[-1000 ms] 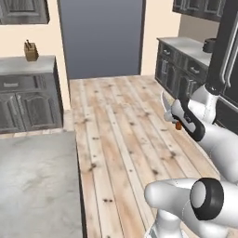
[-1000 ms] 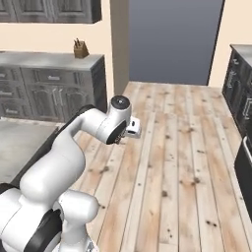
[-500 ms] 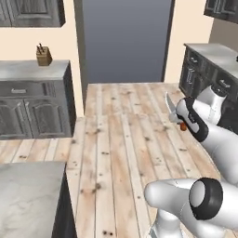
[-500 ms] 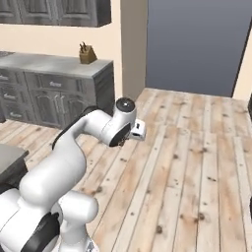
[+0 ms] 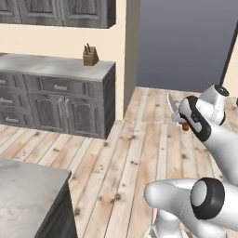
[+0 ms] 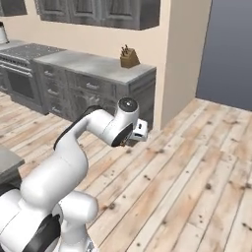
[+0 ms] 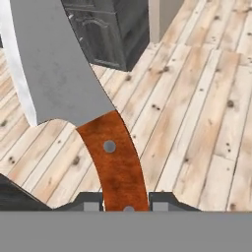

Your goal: Pick up the metallic utensils from the counter and place them in the open drawer. Make sure not to pick up any wooden utensils.

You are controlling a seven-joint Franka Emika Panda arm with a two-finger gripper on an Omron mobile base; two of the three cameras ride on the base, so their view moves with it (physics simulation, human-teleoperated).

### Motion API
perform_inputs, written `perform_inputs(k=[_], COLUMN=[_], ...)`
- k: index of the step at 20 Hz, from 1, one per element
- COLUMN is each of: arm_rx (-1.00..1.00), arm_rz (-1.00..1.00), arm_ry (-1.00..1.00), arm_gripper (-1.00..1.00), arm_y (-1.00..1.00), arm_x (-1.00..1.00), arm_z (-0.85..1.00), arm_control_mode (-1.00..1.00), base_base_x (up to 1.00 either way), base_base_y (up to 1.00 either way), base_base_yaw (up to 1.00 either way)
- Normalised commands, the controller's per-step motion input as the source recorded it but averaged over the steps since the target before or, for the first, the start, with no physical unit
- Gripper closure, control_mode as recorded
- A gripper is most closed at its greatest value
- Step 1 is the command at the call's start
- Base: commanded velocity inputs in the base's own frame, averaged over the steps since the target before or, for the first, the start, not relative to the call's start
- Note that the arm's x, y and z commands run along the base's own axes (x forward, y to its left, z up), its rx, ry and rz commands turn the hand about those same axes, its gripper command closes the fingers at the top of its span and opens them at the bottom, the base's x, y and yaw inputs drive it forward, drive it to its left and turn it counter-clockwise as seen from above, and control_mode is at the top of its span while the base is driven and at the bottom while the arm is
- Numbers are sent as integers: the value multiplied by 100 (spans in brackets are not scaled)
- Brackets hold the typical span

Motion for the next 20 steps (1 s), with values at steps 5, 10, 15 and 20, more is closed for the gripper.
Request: perform_inputs(k=[5, 10, 15, 20], arm_rx=[0, 0, 0, 0], arm_rz=[0, 0, 0, 0], arm_ry=[0, 0, 0, 0], arm_gripper=[100, 100, 100, 100], arm_y=[0, 0, 0, 0], arm_x=[0, 0, 0, 0], arm_z=[0, 0, 0, 0], arm_control_mode=[100, 100, 100, 100], base_base_x=[58, 63, 87, 100], base_base_y=[-47, -38, -57, -59], base_base_yaw=[55, 51, 40, 40])
